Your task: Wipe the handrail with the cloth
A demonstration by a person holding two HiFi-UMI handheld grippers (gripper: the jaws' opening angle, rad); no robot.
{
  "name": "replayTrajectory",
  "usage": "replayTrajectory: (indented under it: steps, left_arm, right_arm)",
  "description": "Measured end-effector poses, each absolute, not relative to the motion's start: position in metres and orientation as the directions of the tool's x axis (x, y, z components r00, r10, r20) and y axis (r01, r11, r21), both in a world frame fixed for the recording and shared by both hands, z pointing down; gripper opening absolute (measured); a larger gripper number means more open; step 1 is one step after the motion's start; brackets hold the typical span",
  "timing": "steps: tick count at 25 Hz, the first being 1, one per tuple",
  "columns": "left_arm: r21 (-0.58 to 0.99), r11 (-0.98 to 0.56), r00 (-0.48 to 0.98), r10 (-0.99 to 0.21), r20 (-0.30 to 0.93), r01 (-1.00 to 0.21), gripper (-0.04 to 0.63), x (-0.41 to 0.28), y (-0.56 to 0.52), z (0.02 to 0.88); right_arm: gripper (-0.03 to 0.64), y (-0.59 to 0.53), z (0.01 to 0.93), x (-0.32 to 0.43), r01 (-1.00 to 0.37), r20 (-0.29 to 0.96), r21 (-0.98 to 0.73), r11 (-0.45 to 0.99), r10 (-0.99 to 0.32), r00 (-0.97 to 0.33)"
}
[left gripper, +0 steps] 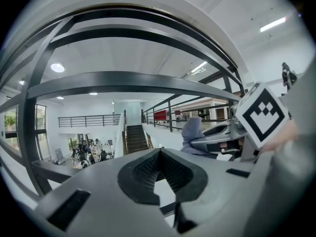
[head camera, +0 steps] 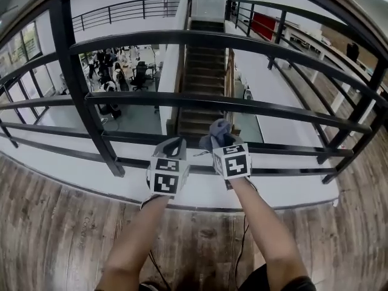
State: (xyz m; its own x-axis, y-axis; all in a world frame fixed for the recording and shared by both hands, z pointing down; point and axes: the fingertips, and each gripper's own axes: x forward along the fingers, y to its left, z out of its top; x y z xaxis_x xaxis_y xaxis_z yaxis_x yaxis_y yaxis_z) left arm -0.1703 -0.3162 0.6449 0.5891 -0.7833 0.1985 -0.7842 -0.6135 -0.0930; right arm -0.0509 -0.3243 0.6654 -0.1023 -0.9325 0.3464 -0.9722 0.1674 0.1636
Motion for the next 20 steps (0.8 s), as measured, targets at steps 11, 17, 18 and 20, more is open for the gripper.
replayTrajectory:
  steps: [11,17,18,20]
  left_arm:
    - [-0.048,-0.712,0.689,-0.692,0.218,-0.700,-0.002,-0.052,-0.286,0.653]
    - [-0.051,-0.763,0.738,-0.637,0.222,-0.644,-0.002,0.017,-0.259,0.659]
    - [-0.050,-0.769,0.743,-0.631,0.223,-0.637,-0.002,0.027,-0.254,0.660]
    - [-0.045,-0.775,0.750,-0.623,0.223,-0.630,-0.002,0.046,-0.249,0.662]
  right_arm:
    - [0.095,-0.285,0.668,0.081,-0.984,0.332,0.168,0.061,-0.943,-0.002]
    - [0.095,-0.259,0.666,0.160,-0.987,0.313,0.159,-0.001,-0.948,0.051]
    - [0.095,-0.255,0.666,0.172,-0.987,0.314,0.159,-0.007,-0.948,0.058]
    - [0.095,-0.247,0.666,0.196,-0.987,0.314,0.156,-0.021,-0.947,0.070]
